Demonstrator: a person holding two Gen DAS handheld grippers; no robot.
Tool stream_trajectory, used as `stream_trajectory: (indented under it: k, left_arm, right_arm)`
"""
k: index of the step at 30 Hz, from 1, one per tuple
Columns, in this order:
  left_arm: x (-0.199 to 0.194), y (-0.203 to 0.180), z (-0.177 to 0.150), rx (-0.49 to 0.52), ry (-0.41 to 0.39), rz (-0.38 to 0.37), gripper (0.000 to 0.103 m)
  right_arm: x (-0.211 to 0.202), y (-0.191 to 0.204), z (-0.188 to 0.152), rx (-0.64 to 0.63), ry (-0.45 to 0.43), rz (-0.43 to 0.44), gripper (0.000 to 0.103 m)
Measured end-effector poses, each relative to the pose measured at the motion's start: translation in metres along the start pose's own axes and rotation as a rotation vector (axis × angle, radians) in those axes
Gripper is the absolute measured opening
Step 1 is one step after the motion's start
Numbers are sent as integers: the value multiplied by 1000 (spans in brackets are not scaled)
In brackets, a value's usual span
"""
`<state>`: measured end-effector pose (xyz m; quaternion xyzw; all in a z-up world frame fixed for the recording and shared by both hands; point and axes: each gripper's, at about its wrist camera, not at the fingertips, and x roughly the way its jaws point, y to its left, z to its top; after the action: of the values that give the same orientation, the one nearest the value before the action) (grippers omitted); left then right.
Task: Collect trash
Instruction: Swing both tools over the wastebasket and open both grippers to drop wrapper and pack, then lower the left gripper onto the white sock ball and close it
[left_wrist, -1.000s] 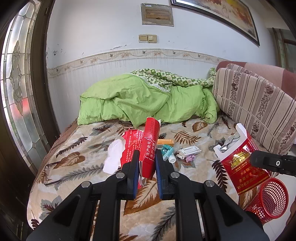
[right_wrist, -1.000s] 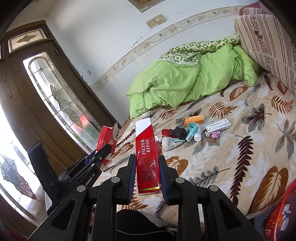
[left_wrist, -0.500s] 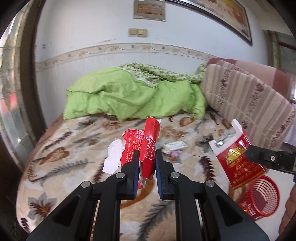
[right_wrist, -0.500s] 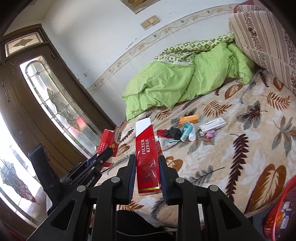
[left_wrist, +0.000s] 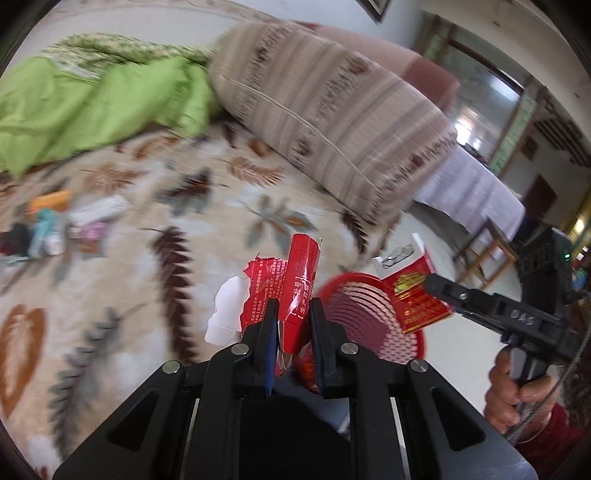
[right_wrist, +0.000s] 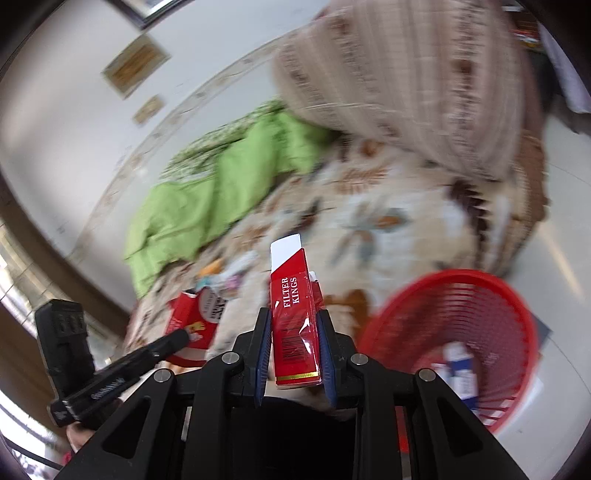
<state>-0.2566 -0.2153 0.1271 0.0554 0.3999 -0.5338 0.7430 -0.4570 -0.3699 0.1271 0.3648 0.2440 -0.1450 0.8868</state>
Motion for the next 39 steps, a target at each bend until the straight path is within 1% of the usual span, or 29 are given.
stream_trajectory:
  k: [2, 6, 7, 8, 9, 10, 12, 13, 15, 17, 19, 21, 22, 24, 25, 29, 31, 32, 34, 35, 39]
  left_arm:
    - [24, -20, 3, 10, 48, -68, 15]
    - [65, -55, 7, 40, 141, -171, 15]
    - [72, -61, 6, 47, 153, -174, 19]
    - [78, -63, 8, 46, 162, -180, 27]
    - [82, -65, 8, 37, 171, -186, 31]
    - [84, -66, 8, 25, 176, -186, 34]
    - [83, -63, 9, 22, 172, -180, 34]
    - [78, -60, 9, 21, 161, -164, 35]
    - [69, -47, 15, 11, 137, -135, 39]
    - [57, -32, 18, -9, 95, -93, 47]
    - [39, -11, 17, -27, 57, -30, 51]
    - [26, 8, 15, -49, 33, 23, 51]
    - [15, 23, 13, -74, 20, 58, 51]
    - [0, 46, 11, -109, 0, 94, 51]
    - [-10, 60, 10, -131, -17, 120, 52]
    - [-50, 113, 2, -205, -82, 241, 58]
    - [-72, 146, -4, -260, -118, 307, 60]
    - [-77, 156, -6, -280, -126, 327, 61]
    - [-95, 190, -12, -351, -156, 383, 61]
    - [-103, 209, -15, -390, -170, 423, 62]
    - [-119, 260, -23, -483, -204, 541, 63]
  right_arm:
    - [-9, -31, -2, 48, -8, -58, 25]
    - [-13, -65, -4, 100, -4, -117, 26]
    - [-11, -70, -3, 106, 4, -141, 27]
    - [-10, -76, -3, 116, 8, -160, 27]
    - [-10, -81, -2, 125, 9, -170, 33]
    - [-9, -83, -2, 131, 9, -179, 42]
    - [-11, -87, 0, 137, -3, -191, 45]
    - [-12, -87, 3, 132, -10, -190, 45]
    - [-11, -83, 5, 117, -15, -188, 45]
    - [-3, -74, 10, 102, -3, -160, 45]
    - [9, -61, 14, 86, 18, -120, 45]
    - [23, -46, 18, 58, 38, -84, 45]
    - [33, -33, 20, 36, 55, -61, 45]
    - [49, -14, 19, 7, 80, -25, 45]
    - [61, 1, 20, -11, 98, 5, 45]
    - [94, 49, 20, -80, 148, 75, 45]
    - [111, 77, 18, -126, 172, 106, 49]
    - [120, 89, 17, -144, 185, 116, 50]
    - [135, 107, 13, -169, 208, 134, 53]
    - [145, 117, 11, -185, 225, 140, 53]
    - [179, 138, 7, -214, 277, 157, 53]
